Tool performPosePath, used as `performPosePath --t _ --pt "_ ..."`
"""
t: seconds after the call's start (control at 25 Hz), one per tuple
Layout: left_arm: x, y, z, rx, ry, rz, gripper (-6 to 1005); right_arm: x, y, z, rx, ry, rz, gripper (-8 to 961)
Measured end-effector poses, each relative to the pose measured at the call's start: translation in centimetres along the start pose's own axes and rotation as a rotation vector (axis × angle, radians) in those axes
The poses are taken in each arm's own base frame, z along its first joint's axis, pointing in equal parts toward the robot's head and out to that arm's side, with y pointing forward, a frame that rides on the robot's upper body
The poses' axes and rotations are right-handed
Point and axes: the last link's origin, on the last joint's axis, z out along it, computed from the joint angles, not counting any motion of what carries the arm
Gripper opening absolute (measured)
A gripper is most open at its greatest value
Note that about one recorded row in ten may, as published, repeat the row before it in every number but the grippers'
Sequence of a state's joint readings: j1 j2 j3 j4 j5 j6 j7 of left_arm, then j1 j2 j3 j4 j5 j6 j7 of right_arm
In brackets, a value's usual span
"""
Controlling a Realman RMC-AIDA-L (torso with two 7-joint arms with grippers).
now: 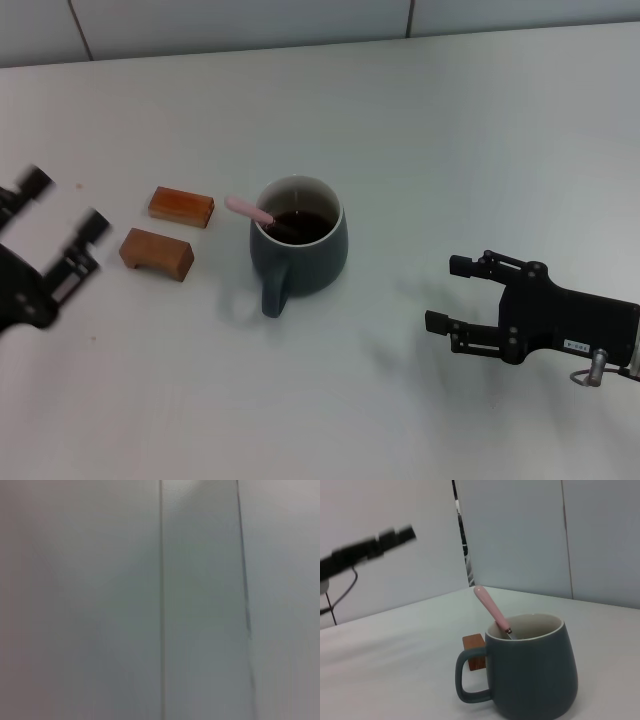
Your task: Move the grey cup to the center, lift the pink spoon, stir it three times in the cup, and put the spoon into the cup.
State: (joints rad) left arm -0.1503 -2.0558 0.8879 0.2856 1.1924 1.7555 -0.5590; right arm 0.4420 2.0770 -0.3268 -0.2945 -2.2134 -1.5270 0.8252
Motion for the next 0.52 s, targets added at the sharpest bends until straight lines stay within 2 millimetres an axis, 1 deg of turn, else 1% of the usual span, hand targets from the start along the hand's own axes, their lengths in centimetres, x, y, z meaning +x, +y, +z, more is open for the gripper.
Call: performPosePath --t 0.28,0.4,0.48,0.52 --pt "-2.2 1.3 0.6 -0.142 -0.165 -0.026 690 0.1 0.0 -0.2 0.009 0.000 0.003 826" --pt "-3.1 1.4 0.9 -0.181 -0.232 -0.056 691 0.2 0.0 -0.2 0.013 -0.002 0.004 826" --pt "-3.8 1.5 1.3 -0.211 -0.293 -0.071 749 0.2 0.1 -0.3 0.014 -0.003 -0.005 826" --pt "-3.8 1.5 1.3 -0.211 -0.293 -0.071 749 0.2 0.1 -0.3 0.014 -0.003 -0.005 826"
